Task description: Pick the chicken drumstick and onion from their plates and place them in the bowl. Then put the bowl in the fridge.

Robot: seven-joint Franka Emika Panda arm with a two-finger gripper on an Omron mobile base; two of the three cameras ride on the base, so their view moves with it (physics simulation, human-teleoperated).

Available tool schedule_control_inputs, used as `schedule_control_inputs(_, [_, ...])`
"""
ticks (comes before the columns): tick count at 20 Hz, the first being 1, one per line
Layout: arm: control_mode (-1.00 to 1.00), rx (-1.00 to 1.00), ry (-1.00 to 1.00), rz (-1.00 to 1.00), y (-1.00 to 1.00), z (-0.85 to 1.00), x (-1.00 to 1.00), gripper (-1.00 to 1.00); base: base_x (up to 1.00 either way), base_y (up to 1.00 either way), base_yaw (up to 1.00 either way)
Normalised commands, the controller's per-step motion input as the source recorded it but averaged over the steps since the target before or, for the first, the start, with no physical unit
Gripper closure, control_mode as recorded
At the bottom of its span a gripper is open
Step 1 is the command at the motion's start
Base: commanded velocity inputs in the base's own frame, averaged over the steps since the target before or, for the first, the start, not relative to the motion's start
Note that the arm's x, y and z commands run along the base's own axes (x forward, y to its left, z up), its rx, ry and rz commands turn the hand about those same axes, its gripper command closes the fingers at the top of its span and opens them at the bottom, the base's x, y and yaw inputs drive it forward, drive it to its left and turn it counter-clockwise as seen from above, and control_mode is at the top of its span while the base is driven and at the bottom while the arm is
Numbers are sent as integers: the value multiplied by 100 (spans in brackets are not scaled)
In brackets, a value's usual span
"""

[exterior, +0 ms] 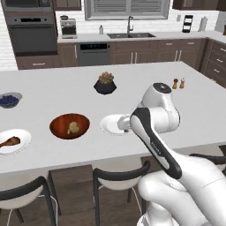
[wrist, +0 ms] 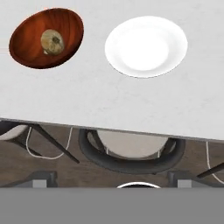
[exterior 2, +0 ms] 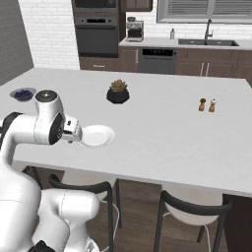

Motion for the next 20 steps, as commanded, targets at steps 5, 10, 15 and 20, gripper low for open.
schedule_control_inputs(5, [-100, 0, -3, -2, -37, 53, -78, -100, 0, 0, 0])
schedule_control_inputs(10, [-100, 0, 0, -9, -19, 46, -46, -100, 0, 0, 0])
schedule_control_inputs(15, [-100, 0, 1, -14, 0, 61, -48, -100, 0, 0, 0])
schedule_control_inputs(20, [100, 0, 5, -3, 0, 13, -20, -100, -45, 17, 0])
